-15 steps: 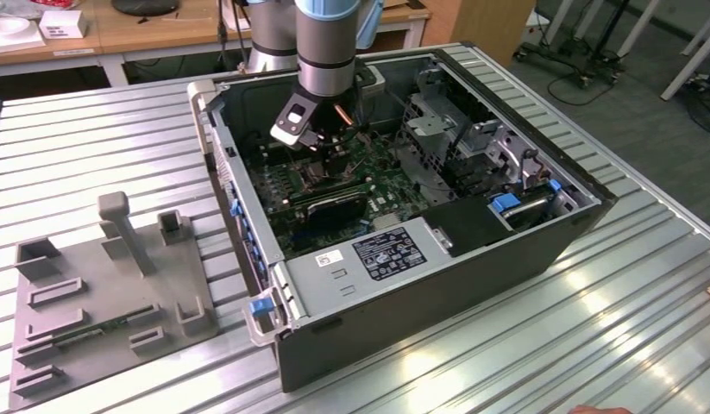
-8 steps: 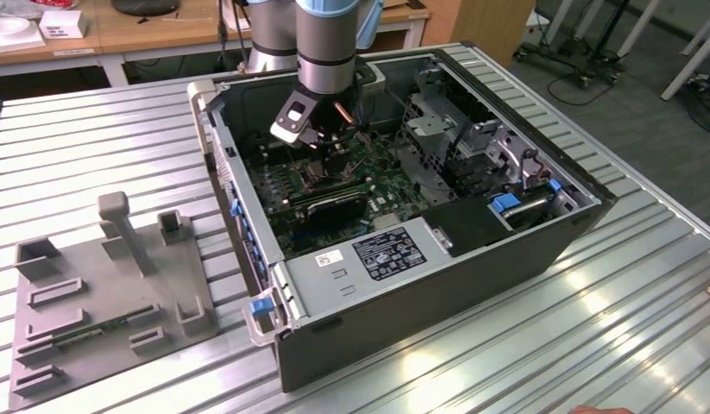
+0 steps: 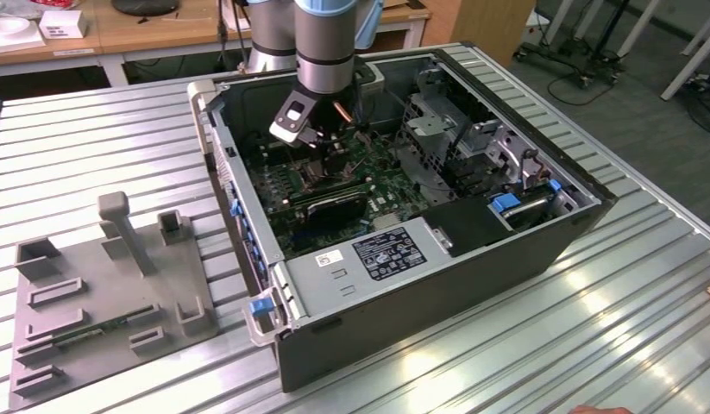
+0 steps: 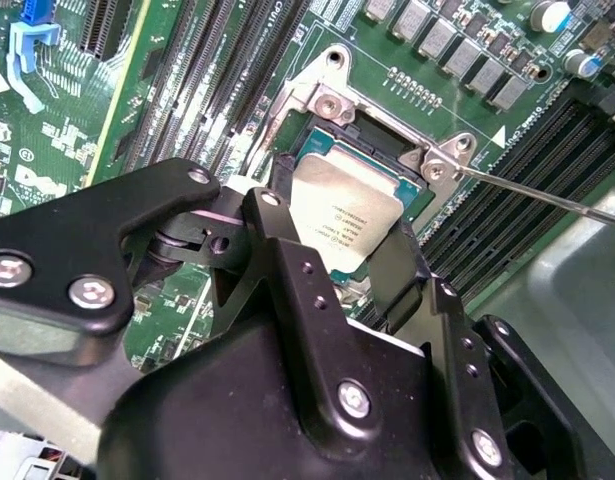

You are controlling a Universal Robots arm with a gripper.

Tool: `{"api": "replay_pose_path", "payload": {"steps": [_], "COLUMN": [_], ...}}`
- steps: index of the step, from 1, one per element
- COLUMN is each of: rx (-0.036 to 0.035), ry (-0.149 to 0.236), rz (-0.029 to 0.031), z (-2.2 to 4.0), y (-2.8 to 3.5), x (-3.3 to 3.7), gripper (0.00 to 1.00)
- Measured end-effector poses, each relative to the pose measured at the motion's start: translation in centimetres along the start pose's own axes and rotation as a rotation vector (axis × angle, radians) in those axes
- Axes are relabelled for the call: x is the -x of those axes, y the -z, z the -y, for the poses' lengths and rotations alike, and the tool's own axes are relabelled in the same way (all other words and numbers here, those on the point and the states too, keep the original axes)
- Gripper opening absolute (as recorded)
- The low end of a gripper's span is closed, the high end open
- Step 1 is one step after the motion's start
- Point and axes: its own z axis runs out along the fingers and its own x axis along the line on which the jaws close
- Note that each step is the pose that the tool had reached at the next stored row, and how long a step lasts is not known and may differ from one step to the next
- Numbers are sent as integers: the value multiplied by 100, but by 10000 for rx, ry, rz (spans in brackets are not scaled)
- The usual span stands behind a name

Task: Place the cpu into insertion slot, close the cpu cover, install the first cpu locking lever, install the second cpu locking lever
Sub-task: 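Place the cpu into insertion slot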

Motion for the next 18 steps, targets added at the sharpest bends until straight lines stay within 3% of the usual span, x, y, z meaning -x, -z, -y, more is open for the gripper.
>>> {"api": "replay_pose_path", "payload": {"steps": [2,8,10,18], "rx": [-2,0,-1,-1], "ry": [2,0,3,4], "rz": [27,28,64,68], "z": [0,4,7,7], "y": [-2,-4,-4,-20], "x": [-2,-9,-20,-21], "gripper": [54,54,54,54]}}
